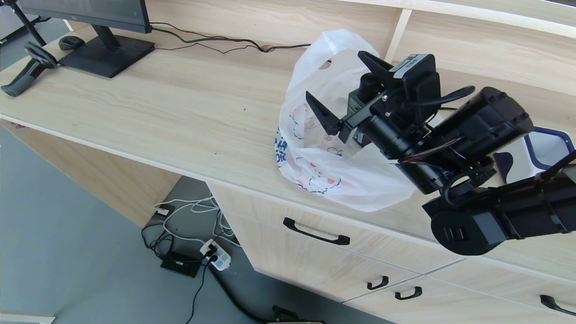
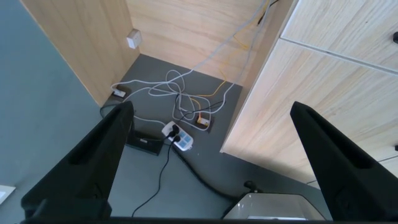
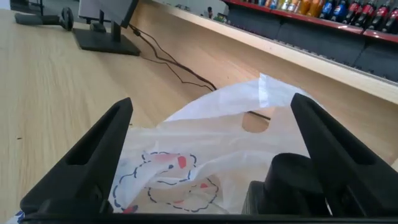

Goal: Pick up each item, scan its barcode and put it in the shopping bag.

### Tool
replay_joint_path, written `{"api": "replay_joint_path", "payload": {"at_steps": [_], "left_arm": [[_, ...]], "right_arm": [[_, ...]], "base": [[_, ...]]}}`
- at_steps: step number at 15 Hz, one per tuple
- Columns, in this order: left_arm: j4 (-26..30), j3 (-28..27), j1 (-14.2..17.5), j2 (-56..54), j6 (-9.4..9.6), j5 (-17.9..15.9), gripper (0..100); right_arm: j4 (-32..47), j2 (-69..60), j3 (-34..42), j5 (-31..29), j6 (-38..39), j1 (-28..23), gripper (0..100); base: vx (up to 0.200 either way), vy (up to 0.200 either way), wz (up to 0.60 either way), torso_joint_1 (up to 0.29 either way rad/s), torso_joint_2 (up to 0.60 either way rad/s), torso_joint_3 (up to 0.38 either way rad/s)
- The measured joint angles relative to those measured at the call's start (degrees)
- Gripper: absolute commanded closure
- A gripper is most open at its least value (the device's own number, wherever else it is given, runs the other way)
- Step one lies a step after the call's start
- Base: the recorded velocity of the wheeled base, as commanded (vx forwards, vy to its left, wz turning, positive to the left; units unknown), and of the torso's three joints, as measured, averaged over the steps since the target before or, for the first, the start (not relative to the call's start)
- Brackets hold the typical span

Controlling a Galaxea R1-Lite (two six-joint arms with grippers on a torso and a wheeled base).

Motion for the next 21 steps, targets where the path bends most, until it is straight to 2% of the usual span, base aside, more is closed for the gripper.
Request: {"api": "replay_joint_path", "payload": {"at_steps": [3, 13, 17, 21], "left_arm": [[-0.10, 0.00, 0.04, 0.00, -0.10, 0.00, 0], [-0.13, 0.00, 0.01, 0.00, -0.13, 0.00, 0], [-0.11, 0.00, 0.00, 0.00, -0.02, 0.00, 0], [-0.07, 0.00, 0.04, 0.00, 0.06, 0.00, 0]], "right_arm": [[-0.76, 0.30, 1.35, -1.45, -0.68, 0.74, 0], [-6.97, -1.13, 8.39, -5.35, -1.43, -2.38, 0], [-6.56, -1.73, 11.25, -7.06, -1.39, -4.55, 0], [-6.62, -1.62, 12.79, -6.95, -1.39, -3.94, 0]], "base": [[0.000, 0.000, 0.00, 0.000, 0.00, 0.000], [0.000, 0.000, 0.00, 0.000, 0.00, 0.000], [0.000, 0.000, 0.00, 0.000, 0.00, 0.000], [0.000, 0.000, 0.00, 0.000, 0.00, 0.000]]}}
